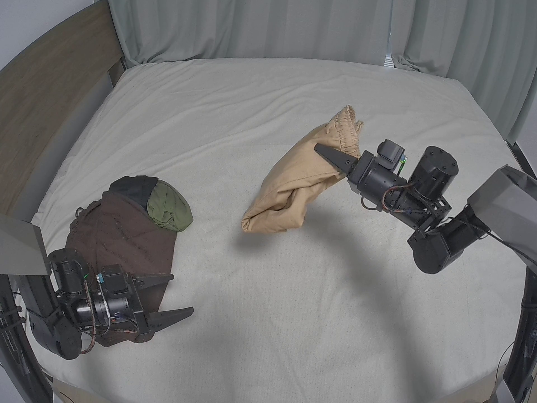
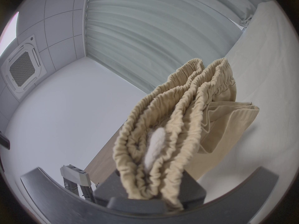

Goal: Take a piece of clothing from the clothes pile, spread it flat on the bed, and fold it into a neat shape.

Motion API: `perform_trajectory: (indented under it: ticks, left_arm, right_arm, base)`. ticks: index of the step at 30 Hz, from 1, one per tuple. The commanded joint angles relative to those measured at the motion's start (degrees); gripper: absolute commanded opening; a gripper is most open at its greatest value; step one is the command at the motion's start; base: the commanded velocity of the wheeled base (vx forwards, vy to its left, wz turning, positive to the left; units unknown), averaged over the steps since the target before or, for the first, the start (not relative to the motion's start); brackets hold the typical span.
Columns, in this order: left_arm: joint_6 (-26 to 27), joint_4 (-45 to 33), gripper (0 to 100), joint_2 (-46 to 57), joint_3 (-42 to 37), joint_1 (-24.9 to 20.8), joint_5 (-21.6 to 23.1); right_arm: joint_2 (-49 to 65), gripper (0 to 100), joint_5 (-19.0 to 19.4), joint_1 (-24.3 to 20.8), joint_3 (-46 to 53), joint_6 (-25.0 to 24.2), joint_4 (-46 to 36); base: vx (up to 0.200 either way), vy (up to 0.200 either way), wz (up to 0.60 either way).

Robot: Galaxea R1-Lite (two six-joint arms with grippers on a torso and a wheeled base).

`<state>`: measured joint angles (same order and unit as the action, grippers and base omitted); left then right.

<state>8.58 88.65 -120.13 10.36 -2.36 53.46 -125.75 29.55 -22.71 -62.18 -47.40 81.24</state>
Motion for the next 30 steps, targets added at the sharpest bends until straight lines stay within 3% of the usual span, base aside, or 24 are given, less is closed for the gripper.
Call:
perform_trajectory:
  ticks: [1,13,21,30]
  left_arm:
    - [0.03,0.03,100,0.16,-0.08,-0.10,-0.02]
    - [0.03,0.03,100,0.16,-0.08,-0.10,-0.02]
    - [0.03,0.03,100,0.33,-0.52,-0.10,-0.02]
    - [-0.23,0.03,100,0.33,0.45,0.08,0.07]
  right_arm:
    - [-7.94,0,0.33,2.14,-9.27,-0.24,-3.89]
    - [-13.12,0,0.24,2.58,-18.85,-1.38,-7.15]
    - [-17.69,0,0.24,2.67,-33.35,-2.52,-14.79]
    - [-26.04,0,-0.02,3.73,-40.38,-2.52,-19.45]
  base:
    - [0.000,0.000,0.00]
    - [0.000,0.000,0.00]
    - [0.000,0.000,0.00]
    - [0.000,0.000,0.00]
